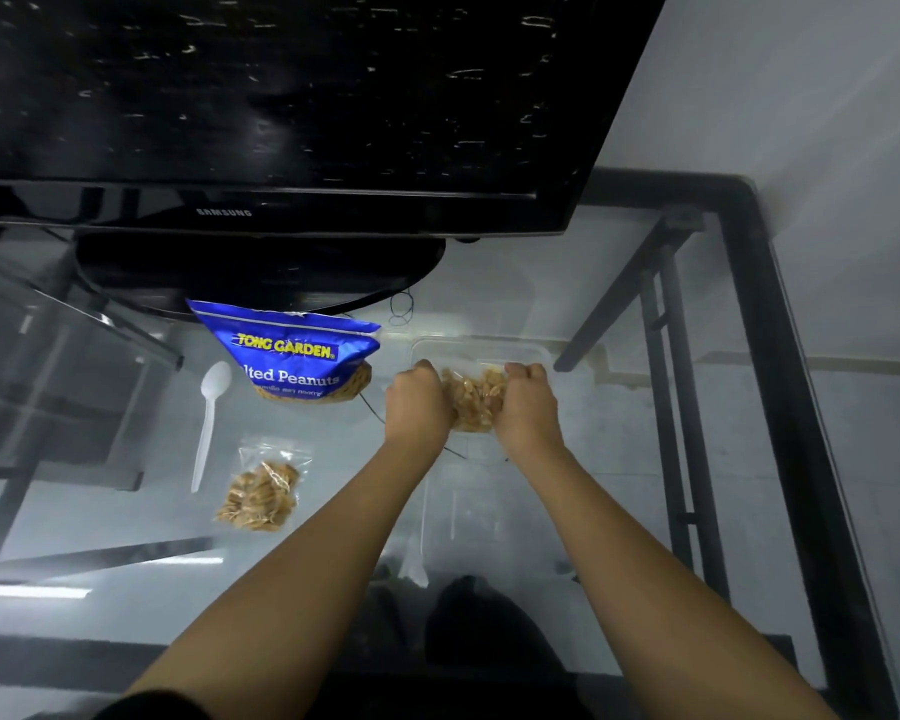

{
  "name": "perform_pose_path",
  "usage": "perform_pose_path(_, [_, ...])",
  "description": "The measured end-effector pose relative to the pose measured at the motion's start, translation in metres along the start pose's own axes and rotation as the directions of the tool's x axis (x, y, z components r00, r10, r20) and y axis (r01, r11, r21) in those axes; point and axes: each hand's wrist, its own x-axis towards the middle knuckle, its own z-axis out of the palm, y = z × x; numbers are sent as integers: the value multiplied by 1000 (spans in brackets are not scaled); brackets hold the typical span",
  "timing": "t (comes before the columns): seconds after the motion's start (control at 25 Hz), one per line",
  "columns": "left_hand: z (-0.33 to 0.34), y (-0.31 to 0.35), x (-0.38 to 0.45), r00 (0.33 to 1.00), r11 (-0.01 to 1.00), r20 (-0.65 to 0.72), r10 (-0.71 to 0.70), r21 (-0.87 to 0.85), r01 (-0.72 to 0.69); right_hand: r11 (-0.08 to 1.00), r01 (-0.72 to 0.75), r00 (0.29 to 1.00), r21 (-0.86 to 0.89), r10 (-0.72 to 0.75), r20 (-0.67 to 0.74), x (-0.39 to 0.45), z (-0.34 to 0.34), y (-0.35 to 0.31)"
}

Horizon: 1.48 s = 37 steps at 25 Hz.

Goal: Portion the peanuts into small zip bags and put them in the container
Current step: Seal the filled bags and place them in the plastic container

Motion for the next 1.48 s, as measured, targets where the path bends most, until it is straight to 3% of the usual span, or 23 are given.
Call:
perform_pose_path(0.08, [1, 1, -6, 994, 982, -41, 101, 163, -93, 996, -10, 1000, -84, 11, 11, 0, -1, -3])
perform_pose_path(0.2, [-1, -4, -14, 975, 968, -118, 190, 187, -166, 982, -16, 1000, -187, 16, -2, -9, -9, -10])
perform_pose_path(0.32, [-16, -26, -33, 954, 977, -218, 207, 5, -211, 989, 80, 990, -125, -94, -108, -28, -12, -17])
perform_pose_path(0.4, [-30, -59, -48, 943, 976, -306, 130, -130, -177, 974, 227, 957, -14, -225, -184, -50, -4, -27])
perform_pose_path(0.48, [-43, -105, -61, 941, 976, -339, 2, -204, -75, 927, 369, 918, 58, -355, -175, -76, 21, -46])
perform_pose_path(0.6, [-52, -169, -71, 937, 958, -292, -191, -264, 113, 895, 419, 906, 151, -422, -15, -106, 72, -79])
perform_pose_path(0.72, [-50, -210, -75, 953, 964, -206, -221, -198, 180, 944, 274, 939, 184, -304, 162, -122, 112, -111])
perform_pose_path(0.84, [-44, -223, -71, 968, 941, -64, -243, -256, 219, 960, 113, 978, 257, -153, 144, -127, 131, -137])
perform_pose_path(1.0, [-45, -224, -65, 942, 787, 72, -327, -532, 313, 879, -91, 988, 467, 21, 153, -124, 138, -149])
perform_pose_path(1.16, [-37, -231, -63, 963, 720, 119, -242, -643, 260, 861, -32, 992, 507, -34, 121, -125, 136, -139])
perform_pose_path(1.36, [-28, -210, -71, 972, 463, 225, -64, -857, 228, 779, 6, 997, 627, -49, 52, -128, 124, -110])
perform_pose_path(1.48, [-28, -171, -71, 974, 376, 215, 67, -910, 175, 711, 78, 997, 699, -66, -44, -125, 94, -84])
